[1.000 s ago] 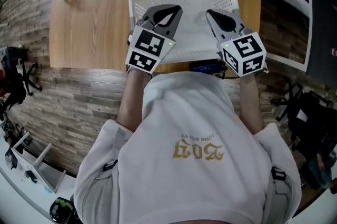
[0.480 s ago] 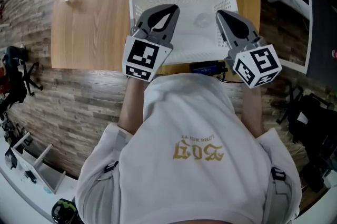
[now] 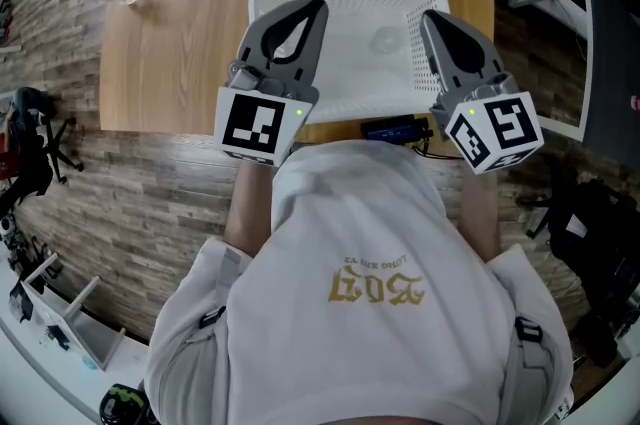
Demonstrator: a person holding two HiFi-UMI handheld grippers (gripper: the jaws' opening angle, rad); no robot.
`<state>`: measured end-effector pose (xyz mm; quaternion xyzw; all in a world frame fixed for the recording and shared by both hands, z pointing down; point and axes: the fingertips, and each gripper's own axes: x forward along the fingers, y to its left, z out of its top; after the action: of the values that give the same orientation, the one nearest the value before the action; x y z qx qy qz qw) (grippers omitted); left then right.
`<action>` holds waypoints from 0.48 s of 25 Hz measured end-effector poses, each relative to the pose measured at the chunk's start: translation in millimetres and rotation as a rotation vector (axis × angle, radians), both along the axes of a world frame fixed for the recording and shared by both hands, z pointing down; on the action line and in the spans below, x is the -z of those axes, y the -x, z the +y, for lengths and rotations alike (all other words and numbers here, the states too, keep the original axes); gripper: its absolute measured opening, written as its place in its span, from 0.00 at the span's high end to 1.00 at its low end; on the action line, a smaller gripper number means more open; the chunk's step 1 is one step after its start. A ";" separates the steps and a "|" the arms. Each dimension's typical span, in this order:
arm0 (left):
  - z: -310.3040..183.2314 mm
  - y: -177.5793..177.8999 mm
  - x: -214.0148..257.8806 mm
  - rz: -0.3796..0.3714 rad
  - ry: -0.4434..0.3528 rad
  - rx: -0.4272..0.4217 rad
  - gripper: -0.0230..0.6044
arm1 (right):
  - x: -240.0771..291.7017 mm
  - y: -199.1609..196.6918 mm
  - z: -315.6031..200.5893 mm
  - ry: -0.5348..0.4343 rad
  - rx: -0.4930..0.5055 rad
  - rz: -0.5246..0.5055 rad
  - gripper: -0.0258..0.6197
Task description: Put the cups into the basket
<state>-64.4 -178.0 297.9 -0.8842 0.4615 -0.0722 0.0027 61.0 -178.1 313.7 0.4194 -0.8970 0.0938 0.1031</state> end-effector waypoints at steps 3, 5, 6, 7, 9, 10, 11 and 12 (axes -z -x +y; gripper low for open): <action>0.9 5.4 5.8 0.018 -0.006 0.019 0.95 | 3.1 3.7 2.0 -0.016 0.006 0.016 0.94; 1.2 7.4 6.8 0.018 -0.008 0.022 0.95 | 5.4 5.6 2.3 -0.024 0.010 0.017 0.95; 1.7 8.3 6.7 0.018 -0.007 0.023 0.95 | 6.2 6.2 2.2 -0.028 0.012 0.016 0.94; 2.3 9.3 6.4 0.020 -0.006 0.024 0.95 | 6.7 6.6 2.0 -0.032 0.012 0.016 0.94; 3.3 11.6 6.3 0.025 -0.006 0.026 0.95 | 7.2 7.1 1.6 -0.037 0.006 0.023 0.95; 3.5 12.5 6.7 0.028 -0.008 0.027 0.95 | 7.0 7.0 1.2 -0.038 0.000 0.031 0.95; 3.7 13.1 7.4 0.029 -0.010 0.027 0.95 | 6.5 6.7 1.0 -0.039 -0.005 0.041 0.95; 4.0 13.2 8.2 0.031 -0.012 0.027 0.95 | 5.6 6.3 1.2 -0.039 -0.009 0.054 0.95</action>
<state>-77.5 -174.0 289.6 -0.8790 0.4736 -0.0558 0.0001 54.8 -176.9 308.1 0.4278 -0.8937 0.0653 0.1185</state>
